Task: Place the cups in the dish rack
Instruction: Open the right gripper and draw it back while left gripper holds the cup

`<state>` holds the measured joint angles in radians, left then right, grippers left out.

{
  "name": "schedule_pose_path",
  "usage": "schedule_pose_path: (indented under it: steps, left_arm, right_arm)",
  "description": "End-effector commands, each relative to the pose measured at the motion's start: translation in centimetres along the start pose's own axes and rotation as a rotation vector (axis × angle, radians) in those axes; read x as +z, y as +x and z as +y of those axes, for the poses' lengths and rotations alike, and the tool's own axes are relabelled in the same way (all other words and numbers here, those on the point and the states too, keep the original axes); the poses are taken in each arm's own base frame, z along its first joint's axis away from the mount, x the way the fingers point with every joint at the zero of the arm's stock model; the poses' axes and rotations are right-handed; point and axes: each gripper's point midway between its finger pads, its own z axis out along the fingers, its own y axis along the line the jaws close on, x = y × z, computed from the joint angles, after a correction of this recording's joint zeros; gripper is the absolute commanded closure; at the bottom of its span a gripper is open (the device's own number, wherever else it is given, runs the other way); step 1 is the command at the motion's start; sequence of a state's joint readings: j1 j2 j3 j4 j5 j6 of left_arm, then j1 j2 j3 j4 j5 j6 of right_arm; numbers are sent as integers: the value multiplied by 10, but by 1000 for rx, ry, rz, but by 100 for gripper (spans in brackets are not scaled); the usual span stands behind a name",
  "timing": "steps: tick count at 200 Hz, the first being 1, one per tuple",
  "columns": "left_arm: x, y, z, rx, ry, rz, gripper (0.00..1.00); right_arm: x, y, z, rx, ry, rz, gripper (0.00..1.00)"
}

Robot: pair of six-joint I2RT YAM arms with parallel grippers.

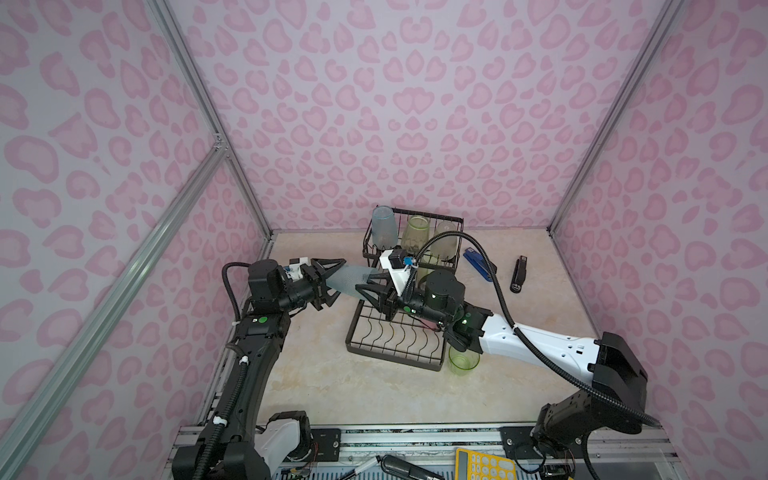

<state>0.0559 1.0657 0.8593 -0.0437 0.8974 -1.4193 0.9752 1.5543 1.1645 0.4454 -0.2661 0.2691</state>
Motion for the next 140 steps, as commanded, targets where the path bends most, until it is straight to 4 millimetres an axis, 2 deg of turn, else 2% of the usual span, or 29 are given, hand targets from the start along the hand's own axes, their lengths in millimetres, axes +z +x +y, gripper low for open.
schedule_pose_path:
  steps: [1, 42, 70, 109, 140]
  left_arm:
    - [-3, -13, 18, 125, -101, -78, 51]
    - [-22, -40, 54, 277, -344, -249, 52]
    - [-30, -46, 62, 386, -443, -329, 52]
    - [-28, -39, 65, 556, -559, -406, 53]
    - [-18, -24, 55, 724, -613, -452, 54]
  right_arm:
    - [-2, 7, -15, 27, 96, 36, 60]
    - [-22, 21, -32, 40, 209, 87, 55]
    - [-39, 26, -49, 35, 335, 134, 55]
    - [-68, 42, -72, 38, 494, 211, 56]
    - [-91, 50, -83, 40, 563, 226, 56]
